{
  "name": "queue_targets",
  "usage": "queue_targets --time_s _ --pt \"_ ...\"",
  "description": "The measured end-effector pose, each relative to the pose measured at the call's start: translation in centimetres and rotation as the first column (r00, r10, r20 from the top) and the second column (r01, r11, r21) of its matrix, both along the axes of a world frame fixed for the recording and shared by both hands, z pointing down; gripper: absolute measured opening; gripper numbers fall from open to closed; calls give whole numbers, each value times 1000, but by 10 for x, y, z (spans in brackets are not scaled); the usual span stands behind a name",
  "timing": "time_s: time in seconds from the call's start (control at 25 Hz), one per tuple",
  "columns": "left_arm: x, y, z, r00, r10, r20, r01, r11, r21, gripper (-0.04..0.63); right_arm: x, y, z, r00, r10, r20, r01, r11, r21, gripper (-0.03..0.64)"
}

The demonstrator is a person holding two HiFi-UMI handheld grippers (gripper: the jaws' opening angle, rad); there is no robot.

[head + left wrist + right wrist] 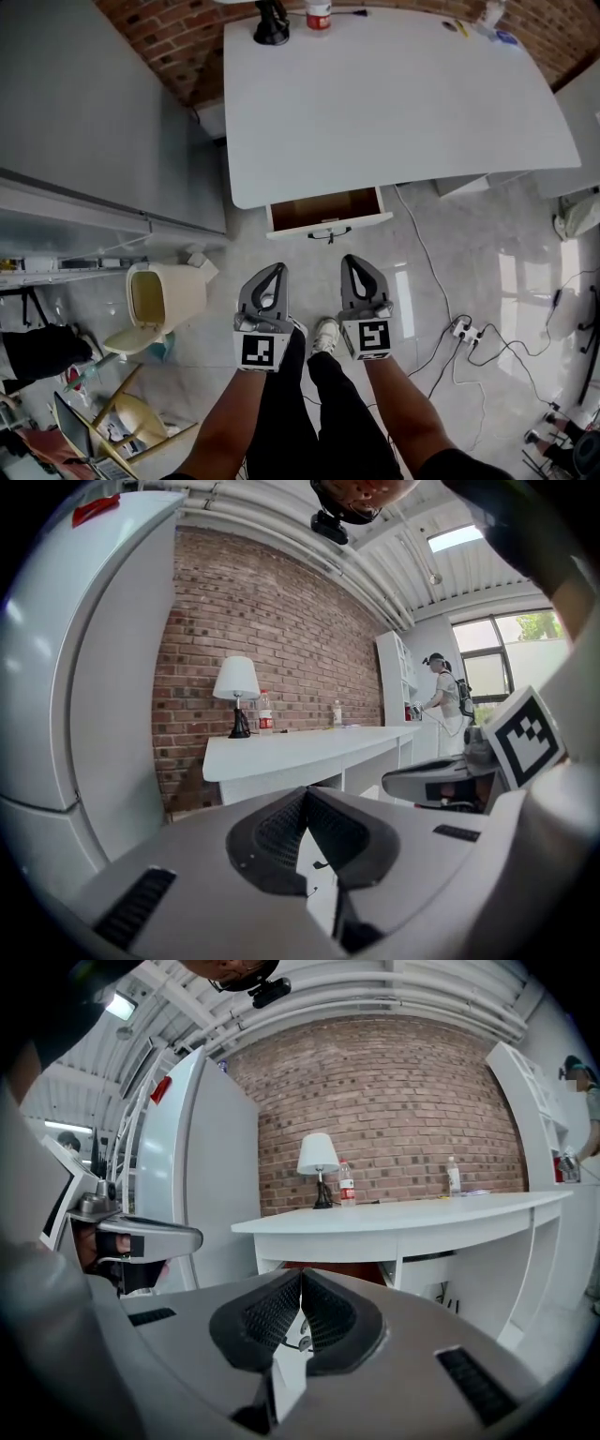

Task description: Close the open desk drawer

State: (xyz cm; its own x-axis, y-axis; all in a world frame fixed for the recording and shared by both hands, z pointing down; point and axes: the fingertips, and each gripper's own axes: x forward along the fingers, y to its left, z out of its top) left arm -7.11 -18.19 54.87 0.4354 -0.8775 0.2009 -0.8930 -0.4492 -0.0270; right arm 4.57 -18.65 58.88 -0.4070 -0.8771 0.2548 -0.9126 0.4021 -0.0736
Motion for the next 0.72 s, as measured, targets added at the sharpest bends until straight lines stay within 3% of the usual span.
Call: queue_targets --time_s 0.4,0.72 --pt "5 -8 62 999 -39 -26 36 996 -81 7 -3 -19 57 998 42 37 -42 999 -9 28" --pt "10 -13 79 999 -23 -32 20 996 -85 6 -1 -27 78 998 43 41 -41 999 -34 29"
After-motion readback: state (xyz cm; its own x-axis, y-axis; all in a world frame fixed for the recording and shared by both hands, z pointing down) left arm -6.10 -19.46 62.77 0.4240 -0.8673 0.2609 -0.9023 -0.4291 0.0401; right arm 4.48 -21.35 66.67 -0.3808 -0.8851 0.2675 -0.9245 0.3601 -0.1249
